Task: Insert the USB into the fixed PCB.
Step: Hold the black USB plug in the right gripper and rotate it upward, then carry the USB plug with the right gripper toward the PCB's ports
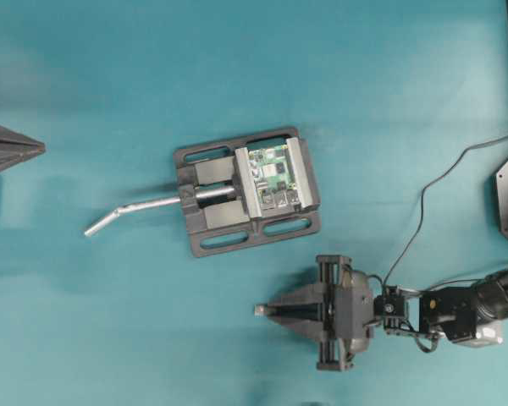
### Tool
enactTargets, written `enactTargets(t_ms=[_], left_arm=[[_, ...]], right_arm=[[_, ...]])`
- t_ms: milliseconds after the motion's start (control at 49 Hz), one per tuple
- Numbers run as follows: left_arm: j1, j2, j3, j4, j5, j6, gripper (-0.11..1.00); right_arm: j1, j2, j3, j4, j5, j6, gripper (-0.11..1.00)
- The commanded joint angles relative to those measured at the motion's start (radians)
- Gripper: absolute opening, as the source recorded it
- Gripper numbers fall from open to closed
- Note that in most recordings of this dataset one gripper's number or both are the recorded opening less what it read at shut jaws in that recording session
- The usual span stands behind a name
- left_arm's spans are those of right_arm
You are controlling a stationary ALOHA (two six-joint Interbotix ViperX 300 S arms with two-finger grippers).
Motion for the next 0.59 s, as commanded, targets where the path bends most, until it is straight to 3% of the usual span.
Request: enactTargets(t_ms=[0,61,408,572], left_arm=[[0.003,0.006,-0.028,0.003,-0.005,0.006,0.00],[0.003,0.006,-0.028,0.005,-0.005,0.006,0.00],[0.003,0.006,-0.028,0.005,-0.005,0.006,0.00],[0.003,0.005,-0.028,0.005,-0.005,0.006,0.00]], right_arm=[[0.018,-0.012,-0.020,0.051,-0.044,-0.009,0.21],[0.029,-0.012,-0.031,0.106,-0.066,-0.028,0.21],[0.109,0.014,-0.129,0.532,-0.235,-0.218,0.21],[0.137,0.061,-0.189,0.653,-0.325,-0.233,0.21]])
